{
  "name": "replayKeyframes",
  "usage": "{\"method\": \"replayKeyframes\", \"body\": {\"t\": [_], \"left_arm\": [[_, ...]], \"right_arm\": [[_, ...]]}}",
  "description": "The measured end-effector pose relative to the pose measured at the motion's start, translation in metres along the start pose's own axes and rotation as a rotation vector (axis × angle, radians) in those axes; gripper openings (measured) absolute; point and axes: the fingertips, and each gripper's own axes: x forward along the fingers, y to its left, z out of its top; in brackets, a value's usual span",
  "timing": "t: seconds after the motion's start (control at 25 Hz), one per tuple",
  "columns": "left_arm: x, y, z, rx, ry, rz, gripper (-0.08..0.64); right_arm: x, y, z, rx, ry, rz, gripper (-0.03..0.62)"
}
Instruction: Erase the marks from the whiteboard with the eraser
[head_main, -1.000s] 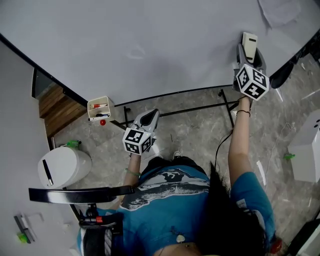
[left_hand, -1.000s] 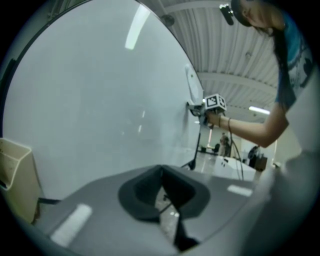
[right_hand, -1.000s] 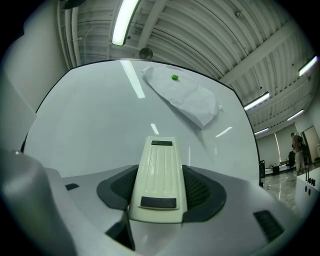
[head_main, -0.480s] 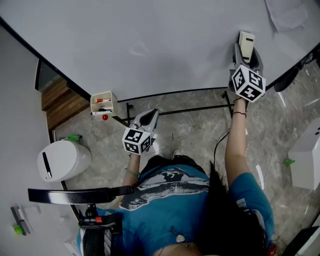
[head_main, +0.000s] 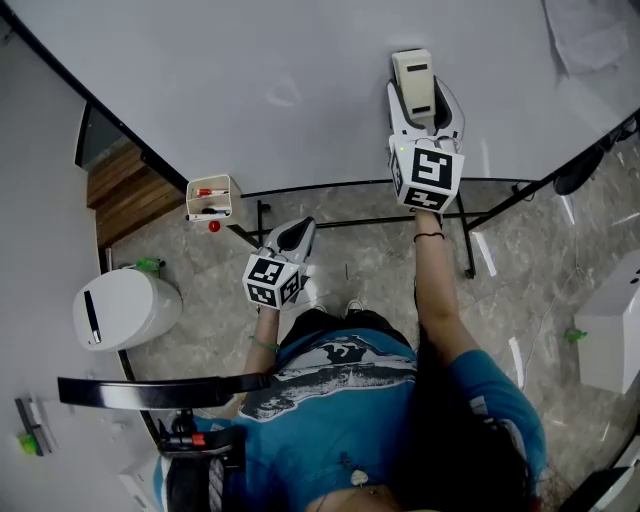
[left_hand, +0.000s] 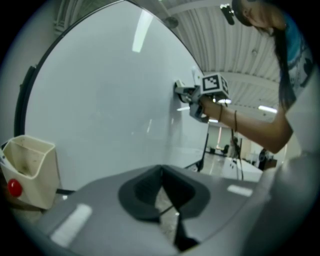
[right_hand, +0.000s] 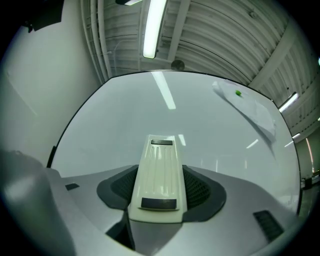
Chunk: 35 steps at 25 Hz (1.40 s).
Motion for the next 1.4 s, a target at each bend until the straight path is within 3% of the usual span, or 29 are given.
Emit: {"method": "replayKeyframes", "body": {"t": [0.52,0.8,1.04,1.4], "left_arm": [[-0.028,0.031,-0.005,-0.034,-0.015,0.113,0.005],[-0.03,0.037,-0.009,-0.043,-0.018,0.13,0.005],[-0.02,0.032,-0.01,-0.039,-0.01,0.102,0.005],[0.008,-0.002,0.001,-0.009,0.006,-0.002,0.005]], "right_arm": [[0.015,0.166,0.002,-0.035,0.0,0.308,0.264],[0.014,0.198,-0.006,-0.043,0.029,0.41,0.264],[0.007,0.14,0.014,0.011,-0.01,0.362,0.264],[-0.013,-0.056,0.035,-0.022,-0.015,0.032,0.264]]}}
